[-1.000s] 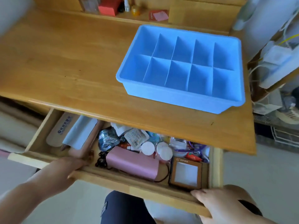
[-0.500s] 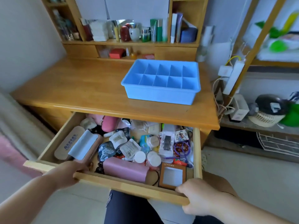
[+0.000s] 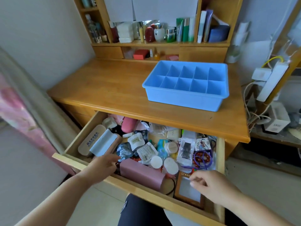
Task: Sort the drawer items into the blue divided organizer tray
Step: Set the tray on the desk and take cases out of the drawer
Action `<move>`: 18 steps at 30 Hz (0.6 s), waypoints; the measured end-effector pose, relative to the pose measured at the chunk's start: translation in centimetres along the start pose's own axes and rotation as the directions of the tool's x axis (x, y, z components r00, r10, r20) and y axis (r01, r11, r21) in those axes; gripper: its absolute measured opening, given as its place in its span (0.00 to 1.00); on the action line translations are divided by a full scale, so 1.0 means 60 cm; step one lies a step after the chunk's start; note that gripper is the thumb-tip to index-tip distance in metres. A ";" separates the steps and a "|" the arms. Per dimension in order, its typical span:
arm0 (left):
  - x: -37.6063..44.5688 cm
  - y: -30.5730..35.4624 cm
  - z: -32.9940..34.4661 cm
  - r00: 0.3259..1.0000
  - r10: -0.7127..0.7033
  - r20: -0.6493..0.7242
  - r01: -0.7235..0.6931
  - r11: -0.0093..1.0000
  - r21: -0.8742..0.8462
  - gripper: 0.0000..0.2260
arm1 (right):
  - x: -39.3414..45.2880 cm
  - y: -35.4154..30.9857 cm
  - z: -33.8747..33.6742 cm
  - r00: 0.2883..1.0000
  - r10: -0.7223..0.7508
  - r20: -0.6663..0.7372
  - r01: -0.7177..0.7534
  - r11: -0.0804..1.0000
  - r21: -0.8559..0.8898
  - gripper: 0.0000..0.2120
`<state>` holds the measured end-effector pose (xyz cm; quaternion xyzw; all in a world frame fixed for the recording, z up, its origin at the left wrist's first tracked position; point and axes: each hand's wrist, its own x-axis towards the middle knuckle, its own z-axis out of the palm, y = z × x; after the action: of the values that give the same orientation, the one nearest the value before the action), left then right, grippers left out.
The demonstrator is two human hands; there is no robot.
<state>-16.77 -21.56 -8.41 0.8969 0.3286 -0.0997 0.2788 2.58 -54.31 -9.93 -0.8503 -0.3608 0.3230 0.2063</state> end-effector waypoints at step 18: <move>-0.003 0.070 -0.027 0.957 0.263 -0.122 -0.287 0.800 -0.527 0.31 | 0.075 -0.150 0.066 0.981 0.155 0.115 -0.188 0.628 0.756 0.23</move>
<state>-14.18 -23.37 -5.17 0.8219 0.2155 0.0573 0.5242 -2.13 -44.61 -9.28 -0.7080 -0.1125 0.4794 0.5061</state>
